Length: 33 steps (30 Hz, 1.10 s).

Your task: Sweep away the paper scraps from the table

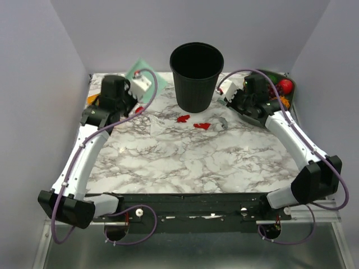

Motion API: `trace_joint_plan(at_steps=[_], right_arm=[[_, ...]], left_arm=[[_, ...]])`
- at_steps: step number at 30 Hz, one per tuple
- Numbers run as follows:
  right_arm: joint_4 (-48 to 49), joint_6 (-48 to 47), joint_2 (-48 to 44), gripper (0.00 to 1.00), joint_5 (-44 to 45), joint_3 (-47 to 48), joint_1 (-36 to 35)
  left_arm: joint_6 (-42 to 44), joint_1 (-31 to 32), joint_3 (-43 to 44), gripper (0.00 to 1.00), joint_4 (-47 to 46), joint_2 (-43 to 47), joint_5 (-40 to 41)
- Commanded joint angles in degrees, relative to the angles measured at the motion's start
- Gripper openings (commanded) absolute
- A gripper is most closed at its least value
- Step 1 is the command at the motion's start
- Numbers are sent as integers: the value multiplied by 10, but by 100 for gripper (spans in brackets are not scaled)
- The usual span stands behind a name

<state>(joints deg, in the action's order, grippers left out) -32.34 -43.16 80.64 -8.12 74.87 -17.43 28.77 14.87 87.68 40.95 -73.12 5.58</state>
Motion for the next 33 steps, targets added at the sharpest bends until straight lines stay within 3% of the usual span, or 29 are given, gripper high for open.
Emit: trace_joint_plan(at_steps=[1, 3, 7, 15, 21, 26, 29, 33], right_arm=[[83, -90, 76, 1, 38, 35, -5], [84, -113, 121, 1, 50, 64, -11], [94, -163, 167, 0, 78, 71, -23], [92, -221, 126, 1, 93, -48, -76], [26, -128, 70, 1, 87, -96, -141], [-112, -56, -12, 1, 36, -90, -184], [-185, -23, -34, 0, -21, -69, -195], [-182, 13, -33, 1, 1, -9, -194]], left_arm=[[-27, 4, -187, 0, 92, 62, -81], [-29, 3, -243, 0, 77, 83, -74], [-63, 3, -255, 0, 84, 91, -83], [-24, 2, -323, 0, 91, 84, -110], [-6, 2, -347, 0, 85, 74, -115], [-6, 2, -358, 0, 76, 68, -130], [-8, 2, -364, 0, 70, 60, -136], [-8, 2, -368, 0, 70, 54, -140]])
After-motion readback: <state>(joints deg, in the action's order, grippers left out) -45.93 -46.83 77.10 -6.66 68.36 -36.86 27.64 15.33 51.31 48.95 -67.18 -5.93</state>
